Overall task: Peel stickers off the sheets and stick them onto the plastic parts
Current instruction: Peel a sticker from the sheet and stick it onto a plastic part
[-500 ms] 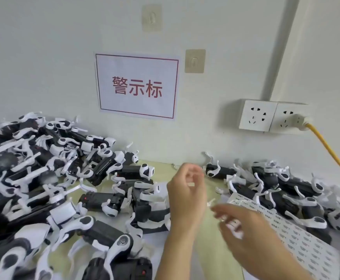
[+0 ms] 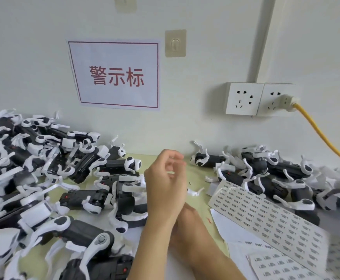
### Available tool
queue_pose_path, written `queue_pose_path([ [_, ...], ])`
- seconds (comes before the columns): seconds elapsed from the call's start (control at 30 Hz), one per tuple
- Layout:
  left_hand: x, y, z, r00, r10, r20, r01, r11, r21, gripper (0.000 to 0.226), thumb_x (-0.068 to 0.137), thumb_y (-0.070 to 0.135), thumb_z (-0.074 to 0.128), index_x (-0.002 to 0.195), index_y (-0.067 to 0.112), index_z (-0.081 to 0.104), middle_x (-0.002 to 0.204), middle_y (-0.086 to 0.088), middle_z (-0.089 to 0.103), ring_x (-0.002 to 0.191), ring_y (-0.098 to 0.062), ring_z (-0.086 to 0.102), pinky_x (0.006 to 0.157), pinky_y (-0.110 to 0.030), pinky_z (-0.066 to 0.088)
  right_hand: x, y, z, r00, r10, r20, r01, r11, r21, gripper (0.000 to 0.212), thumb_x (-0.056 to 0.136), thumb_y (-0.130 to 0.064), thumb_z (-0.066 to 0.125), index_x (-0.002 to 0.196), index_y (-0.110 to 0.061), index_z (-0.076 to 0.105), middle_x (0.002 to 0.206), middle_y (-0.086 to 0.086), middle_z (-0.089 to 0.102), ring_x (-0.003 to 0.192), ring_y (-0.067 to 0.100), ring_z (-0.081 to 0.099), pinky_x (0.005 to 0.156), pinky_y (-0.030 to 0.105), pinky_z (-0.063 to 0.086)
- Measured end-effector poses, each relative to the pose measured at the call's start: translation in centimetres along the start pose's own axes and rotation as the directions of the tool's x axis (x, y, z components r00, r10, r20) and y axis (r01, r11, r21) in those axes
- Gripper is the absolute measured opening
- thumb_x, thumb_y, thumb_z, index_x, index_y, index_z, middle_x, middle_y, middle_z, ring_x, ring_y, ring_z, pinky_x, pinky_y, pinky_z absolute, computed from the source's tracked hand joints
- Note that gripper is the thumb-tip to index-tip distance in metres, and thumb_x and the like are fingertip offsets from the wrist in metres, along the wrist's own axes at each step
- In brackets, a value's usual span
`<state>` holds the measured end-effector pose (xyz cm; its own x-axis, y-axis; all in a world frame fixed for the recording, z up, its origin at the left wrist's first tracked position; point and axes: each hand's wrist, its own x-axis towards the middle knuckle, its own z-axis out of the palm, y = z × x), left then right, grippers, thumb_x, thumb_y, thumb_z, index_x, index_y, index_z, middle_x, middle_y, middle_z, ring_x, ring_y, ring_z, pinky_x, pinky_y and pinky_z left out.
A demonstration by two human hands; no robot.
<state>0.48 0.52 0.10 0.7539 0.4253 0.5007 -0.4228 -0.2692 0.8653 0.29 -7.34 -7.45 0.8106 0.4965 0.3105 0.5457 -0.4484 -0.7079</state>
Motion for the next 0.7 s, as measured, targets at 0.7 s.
queue_pose_path([
  [0.7, -1.5, -1.4, 0.5, 0.797, -0.214, 0.565, 0.147, 0.976, 0.162, 0.088, 0.062, 0.018, 0.088, 0.132, 0.049, 0.044, 0.11, 0.009, 0.074, 0.099, -0.016, 0.073, 0.09, -0.047, 0.057, -0.7, -0.2, -10.7, 0.894, 0.146, -0.423, 0.014, 0.935, 0.354, 0.045, 0.085, -0.007, 0.076, 0.117, -0.035, 0.064, 0.099, -0.015, 0.058, 0.086, 0.005, 0.071, 0.08, 0.019, 0.055],
])
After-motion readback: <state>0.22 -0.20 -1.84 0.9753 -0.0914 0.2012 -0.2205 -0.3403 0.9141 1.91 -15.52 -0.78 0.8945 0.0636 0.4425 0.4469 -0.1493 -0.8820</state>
